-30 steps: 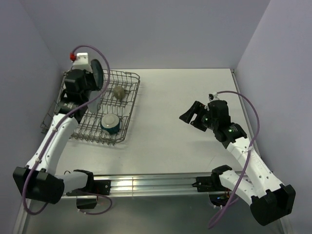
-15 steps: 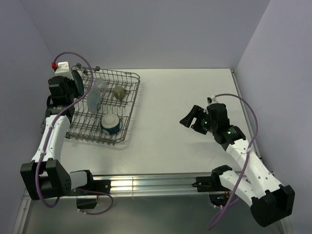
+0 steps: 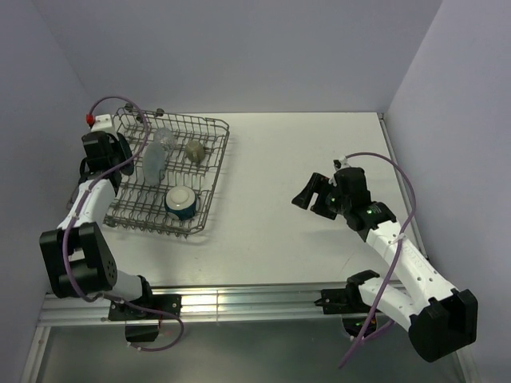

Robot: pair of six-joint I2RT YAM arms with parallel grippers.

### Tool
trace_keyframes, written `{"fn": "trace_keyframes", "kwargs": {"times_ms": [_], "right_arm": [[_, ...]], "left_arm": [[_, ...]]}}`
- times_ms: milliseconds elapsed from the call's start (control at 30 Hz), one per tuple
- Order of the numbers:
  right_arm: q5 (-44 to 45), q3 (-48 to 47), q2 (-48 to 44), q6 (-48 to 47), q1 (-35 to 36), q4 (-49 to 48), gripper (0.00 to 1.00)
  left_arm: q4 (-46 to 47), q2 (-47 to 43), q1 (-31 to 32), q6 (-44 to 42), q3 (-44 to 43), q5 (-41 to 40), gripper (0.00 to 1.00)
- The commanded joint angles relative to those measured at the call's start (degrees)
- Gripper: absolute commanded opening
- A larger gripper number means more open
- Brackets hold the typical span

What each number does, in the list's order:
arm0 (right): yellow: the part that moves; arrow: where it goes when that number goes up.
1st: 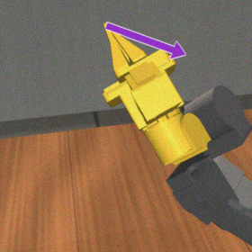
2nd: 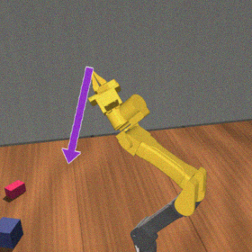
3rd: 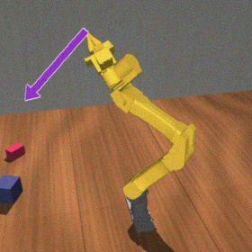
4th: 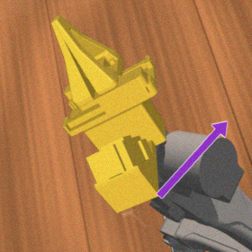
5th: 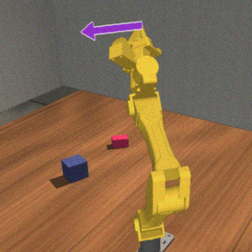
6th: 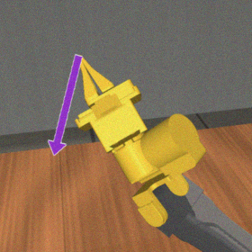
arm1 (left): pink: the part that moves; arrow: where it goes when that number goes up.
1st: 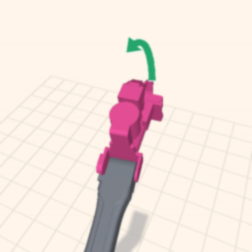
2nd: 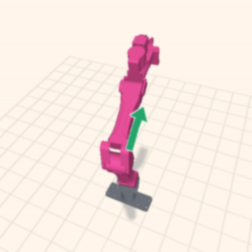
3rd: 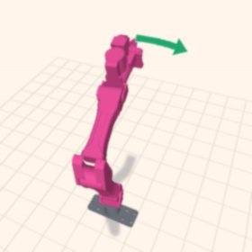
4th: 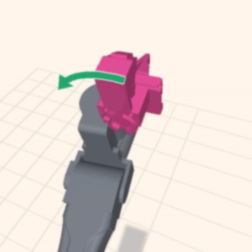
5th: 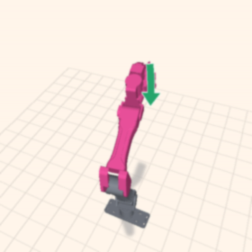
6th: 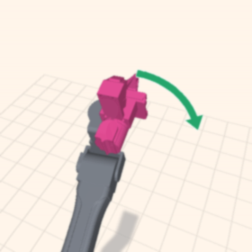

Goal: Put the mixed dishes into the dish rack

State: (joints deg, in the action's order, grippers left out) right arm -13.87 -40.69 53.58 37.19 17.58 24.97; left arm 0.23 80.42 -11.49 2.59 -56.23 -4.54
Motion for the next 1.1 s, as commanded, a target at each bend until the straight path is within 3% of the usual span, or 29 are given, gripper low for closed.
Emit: {"fn": "trace_keyframes", "kwargs": {"times_ms": [0,533,1067], "right_arm": [[-0.5,0.3,0.5,-1.9,-0.2,-2.6,0.8],[-3.2,1.7,4.1,-3.8,-1.4,-4.7,0.8],[-4.7,3.9,4.5,-4.7,-3.2,-7.0,0.8]], "left_arm": [[6.6,2.7,-0.6,-1.3,-3.0,2.2,0.0],[5.6,11.2,-1.9,-7.2,-7.0,-0.7,0.0],[-0.1,19.7,-2.2,-10.7,-13.5,5.7,0.0]]}}
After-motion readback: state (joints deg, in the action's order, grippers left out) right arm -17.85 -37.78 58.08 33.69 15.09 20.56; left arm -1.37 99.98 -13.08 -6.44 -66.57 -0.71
